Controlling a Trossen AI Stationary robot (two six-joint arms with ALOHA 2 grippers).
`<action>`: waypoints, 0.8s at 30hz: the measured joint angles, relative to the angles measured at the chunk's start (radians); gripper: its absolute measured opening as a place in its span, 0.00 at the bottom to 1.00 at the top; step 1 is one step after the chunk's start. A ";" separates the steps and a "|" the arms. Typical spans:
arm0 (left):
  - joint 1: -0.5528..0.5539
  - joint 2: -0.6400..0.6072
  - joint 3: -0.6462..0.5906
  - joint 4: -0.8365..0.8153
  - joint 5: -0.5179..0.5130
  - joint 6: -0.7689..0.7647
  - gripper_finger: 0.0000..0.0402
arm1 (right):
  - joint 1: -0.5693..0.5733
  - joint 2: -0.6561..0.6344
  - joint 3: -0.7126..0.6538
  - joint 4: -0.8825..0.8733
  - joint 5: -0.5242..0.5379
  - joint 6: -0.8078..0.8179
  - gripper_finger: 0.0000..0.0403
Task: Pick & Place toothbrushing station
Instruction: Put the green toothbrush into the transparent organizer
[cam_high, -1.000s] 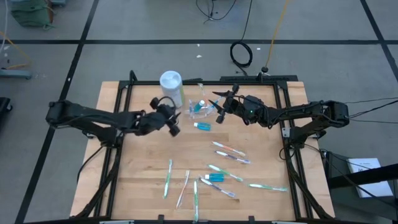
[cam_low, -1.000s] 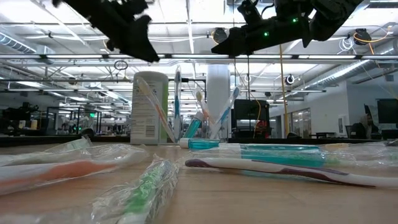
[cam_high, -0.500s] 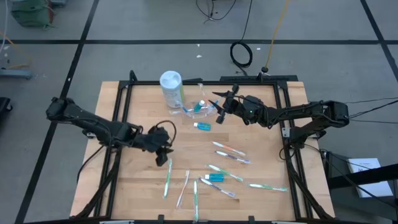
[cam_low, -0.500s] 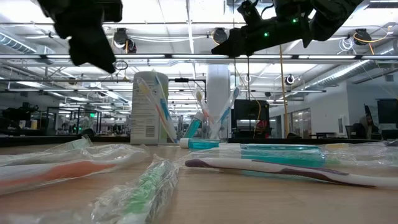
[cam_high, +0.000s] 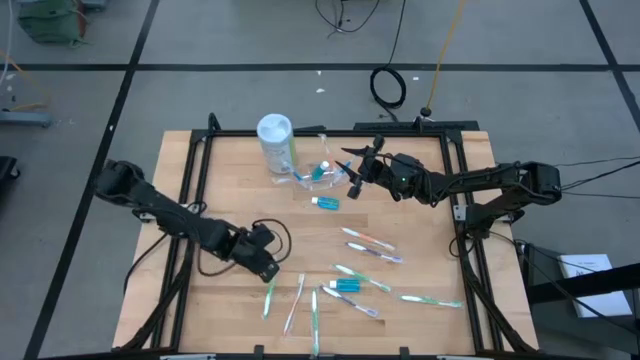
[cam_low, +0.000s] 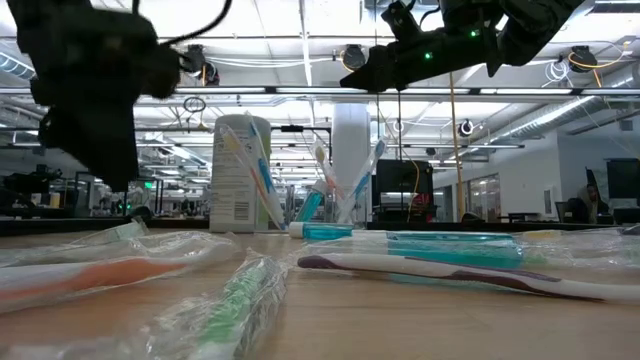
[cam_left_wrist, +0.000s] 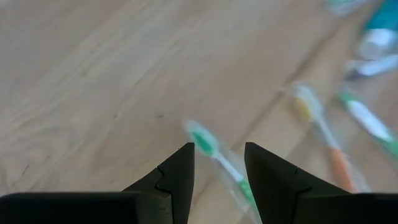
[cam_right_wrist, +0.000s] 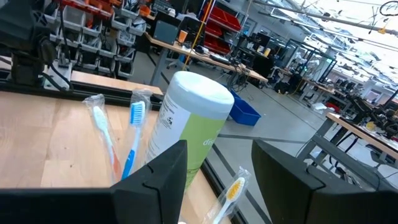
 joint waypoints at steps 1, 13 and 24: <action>0.003 0.016 0.000 0.000 0.000 -0.012 0.36 | 0.000 0.000 0.000 0.000 0.000 0.002 0.42; 0.057 0.153 0.000 0.080 0.091 0.022 0.36 | 0.000 0.000 0.000 0.000 0.000 0.051 0.42; 0.070 0.162 0.000 0.107 0.122 0.077 0.22 | 0.000 0.000 0.000 0.000 0.000 0.051 0.42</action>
